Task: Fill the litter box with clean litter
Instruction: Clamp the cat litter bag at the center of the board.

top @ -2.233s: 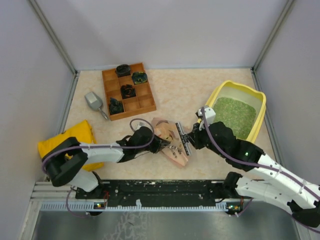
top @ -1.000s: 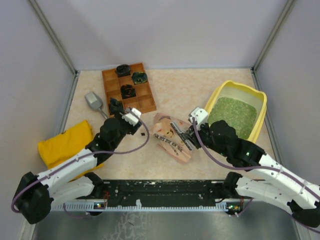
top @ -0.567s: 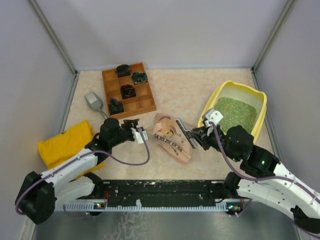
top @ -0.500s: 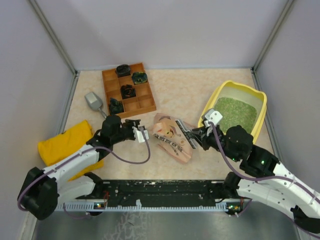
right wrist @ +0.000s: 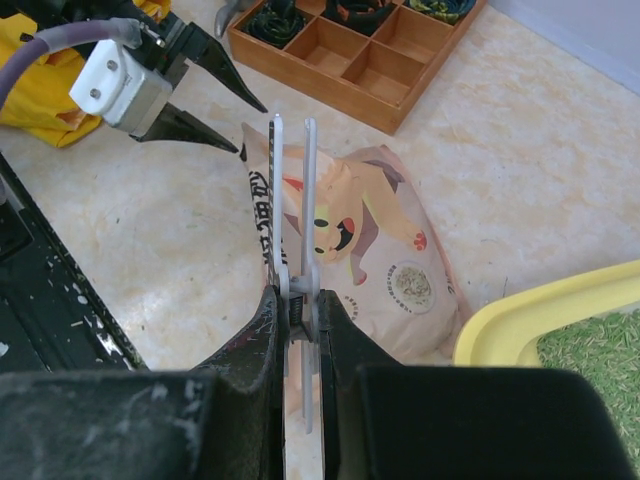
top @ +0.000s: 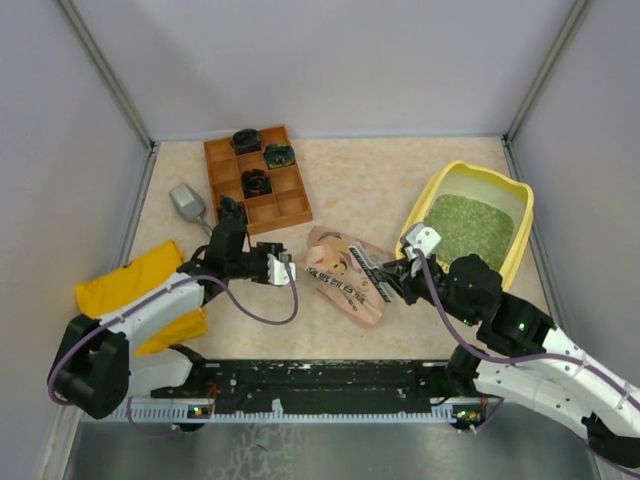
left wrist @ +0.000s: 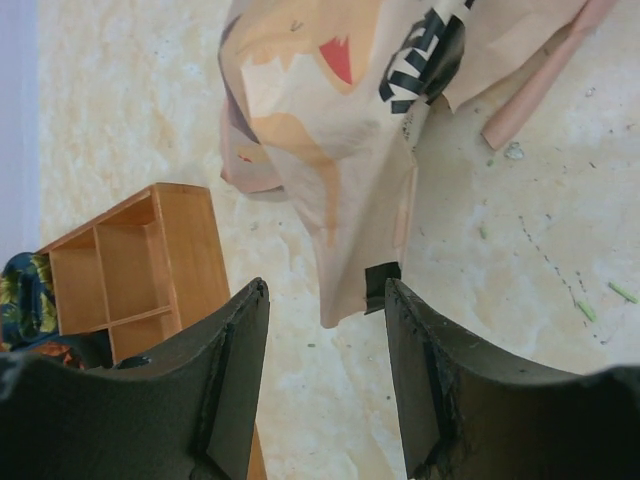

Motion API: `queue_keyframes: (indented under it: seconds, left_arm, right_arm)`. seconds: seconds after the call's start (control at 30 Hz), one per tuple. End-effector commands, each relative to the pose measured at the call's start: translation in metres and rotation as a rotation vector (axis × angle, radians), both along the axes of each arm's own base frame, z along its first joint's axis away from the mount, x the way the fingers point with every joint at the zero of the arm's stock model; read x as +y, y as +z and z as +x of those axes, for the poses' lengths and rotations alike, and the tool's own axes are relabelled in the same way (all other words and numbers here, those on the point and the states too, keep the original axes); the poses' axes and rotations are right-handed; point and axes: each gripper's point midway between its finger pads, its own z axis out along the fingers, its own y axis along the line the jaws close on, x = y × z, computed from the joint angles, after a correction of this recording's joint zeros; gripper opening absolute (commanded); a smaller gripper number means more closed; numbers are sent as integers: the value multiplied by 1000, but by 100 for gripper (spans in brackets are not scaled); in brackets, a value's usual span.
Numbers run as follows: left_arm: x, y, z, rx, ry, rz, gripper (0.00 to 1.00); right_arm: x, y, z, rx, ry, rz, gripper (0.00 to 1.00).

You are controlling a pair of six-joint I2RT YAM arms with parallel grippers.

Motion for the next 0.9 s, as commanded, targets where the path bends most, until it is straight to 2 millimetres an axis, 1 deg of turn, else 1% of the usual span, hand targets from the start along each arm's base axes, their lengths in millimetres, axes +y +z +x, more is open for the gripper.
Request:
queue_keyframes:
  seconds: [0.0,0.1,0.2,0.4,0.43,0.5,0.57,0.67,0.77,0.87]
  left_arm:
    - [-6,3,-1,-14,-61,6,56]
    - [-5,-1,7,-40,-44,18,52]
    - [-6,-7,12,-47,-49,37,45]
    - [-10,-12,17,-66,-58,28,41]
    - [-12,-11,18,-68,-59,20,38]
    - [-14,-6,19,-65,-54,0,22]
    - [-16,7,17,-55,-56,-24,11]
    - [-21,30,5,-28,-94,-65,0]
    - [-25,60,-4,-49,-117,-123,0]
    - [-29,85,-12,-68,-143,-179,0]
  right_arm:
    - [10,23,2,-63,31,71,0]
    - [14,21,1,-59,43,81,0]
    - [15,19,1,-53,49,76,0]
    - [13,16,1,-56,44,62,0]
    - [13,14,1,-56,45,59,0]
    - [13,10,1,-51,51,44,0]
    - [12,5,0,-48,60,13,0]
    - [4,6,3,-74,51,-69,0]
    - [3,10,2,-120,105,-172,0]
    - [6,4,-4,-134,207,-284,0]
